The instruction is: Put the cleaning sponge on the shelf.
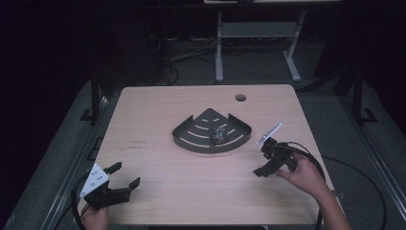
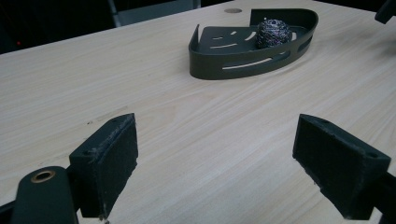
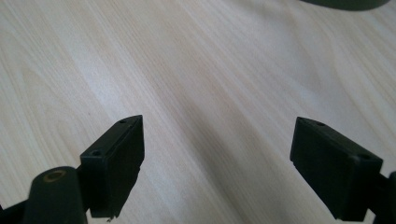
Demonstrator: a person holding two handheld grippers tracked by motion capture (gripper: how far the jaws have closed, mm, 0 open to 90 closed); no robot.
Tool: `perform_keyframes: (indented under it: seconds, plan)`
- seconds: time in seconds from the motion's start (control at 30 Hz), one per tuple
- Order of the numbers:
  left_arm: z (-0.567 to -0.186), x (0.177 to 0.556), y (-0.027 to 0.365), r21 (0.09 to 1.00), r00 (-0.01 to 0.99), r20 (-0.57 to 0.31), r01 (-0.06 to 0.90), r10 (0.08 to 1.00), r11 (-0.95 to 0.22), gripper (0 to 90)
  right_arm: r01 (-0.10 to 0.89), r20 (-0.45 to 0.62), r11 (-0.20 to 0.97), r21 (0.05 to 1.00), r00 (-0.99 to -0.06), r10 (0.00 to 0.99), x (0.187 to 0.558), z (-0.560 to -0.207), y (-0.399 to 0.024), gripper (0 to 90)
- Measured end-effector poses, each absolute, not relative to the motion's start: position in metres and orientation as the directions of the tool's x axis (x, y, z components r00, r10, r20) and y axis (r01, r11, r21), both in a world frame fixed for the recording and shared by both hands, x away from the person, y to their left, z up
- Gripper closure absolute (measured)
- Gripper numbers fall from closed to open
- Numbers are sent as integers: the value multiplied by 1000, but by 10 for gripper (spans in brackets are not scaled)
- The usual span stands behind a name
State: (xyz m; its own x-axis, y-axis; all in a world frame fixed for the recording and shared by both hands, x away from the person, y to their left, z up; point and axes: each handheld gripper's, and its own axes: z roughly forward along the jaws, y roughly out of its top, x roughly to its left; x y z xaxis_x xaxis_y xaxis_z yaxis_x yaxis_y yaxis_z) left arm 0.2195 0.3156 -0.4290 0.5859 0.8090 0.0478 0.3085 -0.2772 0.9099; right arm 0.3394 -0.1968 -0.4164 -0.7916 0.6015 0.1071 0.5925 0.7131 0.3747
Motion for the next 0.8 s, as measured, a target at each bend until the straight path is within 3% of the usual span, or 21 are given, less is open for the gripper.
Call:
perform_keyframes:
  seconds: [0.8]
  plan:
    - [-429, 219, 315, 907, 589, 53, 309, 807, -285, 135, 611, 117, 690, 389, -775, 621, 320, -427, -216, 172]
